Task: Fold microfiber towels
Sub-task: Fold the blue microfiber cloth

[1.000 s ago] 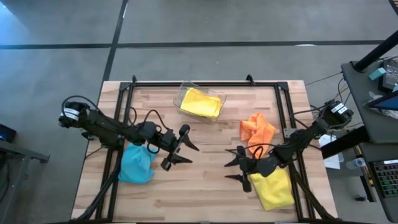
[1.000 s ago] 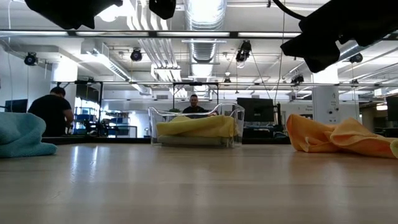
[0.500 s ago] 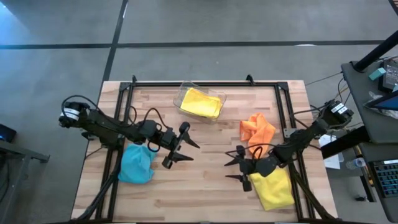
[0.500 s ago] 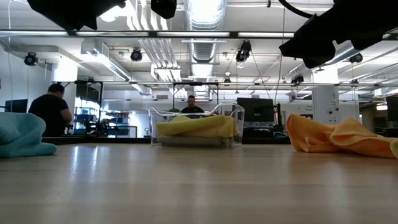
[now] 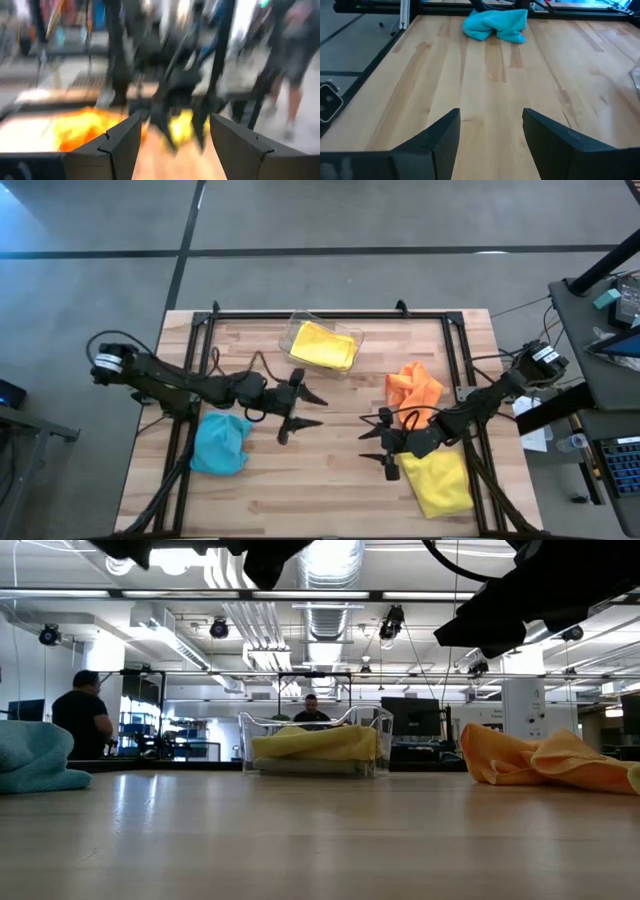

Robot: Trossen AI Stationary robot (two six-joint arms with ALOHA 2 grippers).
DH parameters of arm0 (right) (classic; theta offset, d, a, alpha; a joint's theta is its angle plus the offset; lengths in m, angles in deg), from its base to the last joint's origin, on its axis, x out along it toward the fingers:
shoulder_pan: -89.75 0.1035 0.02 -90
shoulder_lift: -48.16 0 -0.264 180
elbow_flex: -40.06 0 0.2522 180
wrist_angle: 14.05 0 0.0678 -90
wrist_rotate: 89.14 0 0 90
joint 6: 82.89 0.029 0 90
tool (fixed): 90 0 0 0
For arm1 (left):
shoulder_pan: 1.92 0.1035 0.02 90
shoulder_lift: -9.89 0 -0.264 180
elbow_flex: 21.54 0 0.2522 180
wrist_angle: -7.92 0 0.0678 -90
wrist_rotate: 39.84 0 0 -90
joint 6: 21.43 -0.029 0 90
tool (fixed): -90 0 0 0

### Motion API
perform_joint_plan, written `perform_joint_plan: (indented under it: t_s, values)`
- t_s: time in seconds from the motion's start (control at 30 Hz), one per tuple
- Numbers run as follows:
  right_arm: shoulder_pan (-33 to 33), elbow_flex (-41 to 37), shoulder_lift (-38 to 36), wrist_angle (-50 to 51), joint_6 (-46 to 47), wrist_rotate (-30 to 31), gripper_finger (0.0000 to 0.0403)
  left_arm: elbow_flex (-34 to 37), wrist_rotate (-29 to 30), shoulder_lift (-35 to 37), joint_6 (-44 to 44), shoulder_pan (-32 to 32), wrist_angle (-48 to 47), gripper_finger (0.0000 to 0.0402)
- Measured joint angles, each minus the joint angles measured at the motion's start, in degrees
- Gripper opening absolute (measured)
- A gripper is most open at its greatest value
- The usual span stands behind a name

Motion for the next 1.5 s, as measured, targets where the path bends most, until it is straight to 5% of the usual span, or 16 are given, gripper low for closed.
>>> perform_joint_plan:
  t_s: [0.27, 0.53, 1.03, 1.5]
  values:
    - [0.0, 0.0, 0.0, 0.1, 1.3, 0.0, 0.0205, -18.7, 6.2, 0.6, -2.4, -1.0, -49.0, 0.0219]
    - [0.0, 0.0, 0.0, 0.5, 2.2, 0.0, 0.0205, -21.1, 10.4, 3.2, 7.8, -5.3, -75.8, 0.0219]
    - [0.0, 0.0, 0.0, 0.4, 6.1, 0.0, 0.0205, -0.6, 12.0, 17.9, 37.1, -18.5, -78.7, 0.0219]
    - [0.0, -0.1, 0.0, 2.4, 11.3, 0.0, 0.0205, 4.8, 11.9, 18.4, 38.1, -18.6, -78.6, 0.0219]
